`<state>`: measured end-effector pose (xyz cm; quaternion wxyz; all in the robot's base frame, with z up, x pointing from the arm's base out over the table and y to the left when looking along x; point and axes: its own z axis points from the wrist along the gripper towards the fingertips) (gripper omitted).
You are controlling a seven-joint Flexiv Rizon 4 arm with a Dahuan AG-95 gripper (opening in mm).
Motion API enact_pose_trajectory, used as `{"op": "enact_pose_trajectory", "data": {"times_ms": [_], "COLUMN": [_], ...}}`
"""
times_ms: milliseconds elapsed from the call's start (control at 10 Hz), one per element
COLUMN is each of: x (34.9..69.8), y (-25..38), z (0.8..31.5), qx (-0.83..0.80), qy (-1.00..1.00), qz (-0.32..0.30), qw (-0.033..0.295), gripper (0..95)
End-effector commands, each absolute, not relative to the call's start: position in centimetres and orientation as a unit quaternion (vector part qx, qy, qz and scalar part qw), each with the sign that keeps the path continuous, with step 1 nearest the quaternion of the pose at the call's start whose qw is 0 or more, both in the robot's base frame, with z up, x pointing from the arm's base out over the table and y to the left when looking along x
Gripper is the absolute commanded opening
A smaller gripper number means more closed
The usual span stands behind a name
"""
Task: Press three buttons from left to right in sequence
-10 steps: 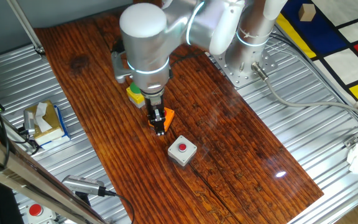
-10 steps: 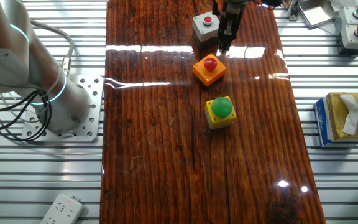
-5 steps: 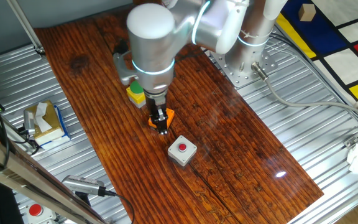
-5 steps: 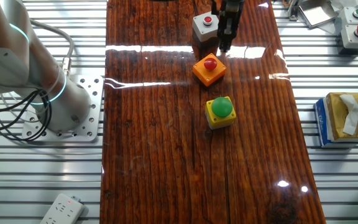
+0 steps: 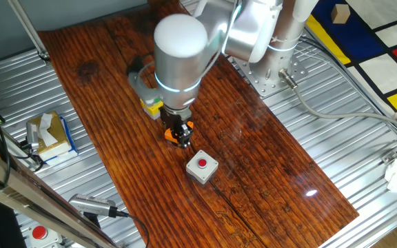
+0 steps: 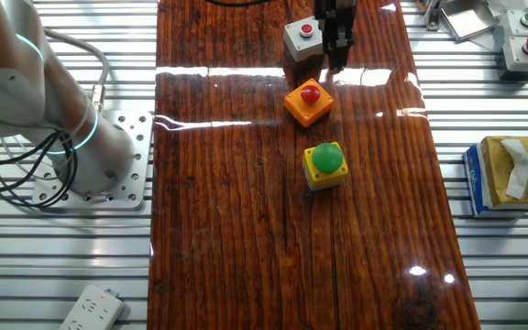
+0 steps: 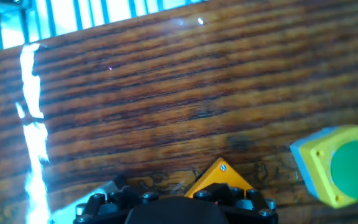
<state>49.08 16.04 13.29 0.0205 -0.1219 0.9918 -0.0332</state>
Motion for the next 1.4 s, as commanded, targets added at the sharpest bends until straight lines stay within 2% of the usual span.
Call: {"op": "enact_pose_trajectory", "data": {"times_ms": [100, 200, 300, 400, 500, 600, 700, 1100, 1400], "x": [49.1, 49.1, 49.1, 49.1, 49.0, 49.0, 48.3, 45.6, 45.4], "y": [16.0, 16.0, 16.0, 15.9, 15.9, 15.9, 16.1, 19.8, 23.2], "z": [13.3, 13.3, 13.2, 13.2, 13.3, 13.3, 13.2, 12.4, 11.3], "qx": [-0.204, -0.206, -0.196, -0.174, -0.146, -0.139, -0.126, -0.069, -0.039], "qy": [0.978, 0.977, 0.980, 0.984, 0.988, 0.989, 0.990, 0.996, 0.997], "qz": [-0.047, -0.045, -0.033, 0.001, 0.038, 0.043, 0.051, 0.051, 0.051], "qw": [0.008, 0.009, 0.015, 0.023, 0.027, 0.028, 0.037, 0.031, 0.045], "gripper": [57.0, 57.0, 76.0, 76.0, 95.0, 95.0, 76.0, 76.0, 76.0]}}
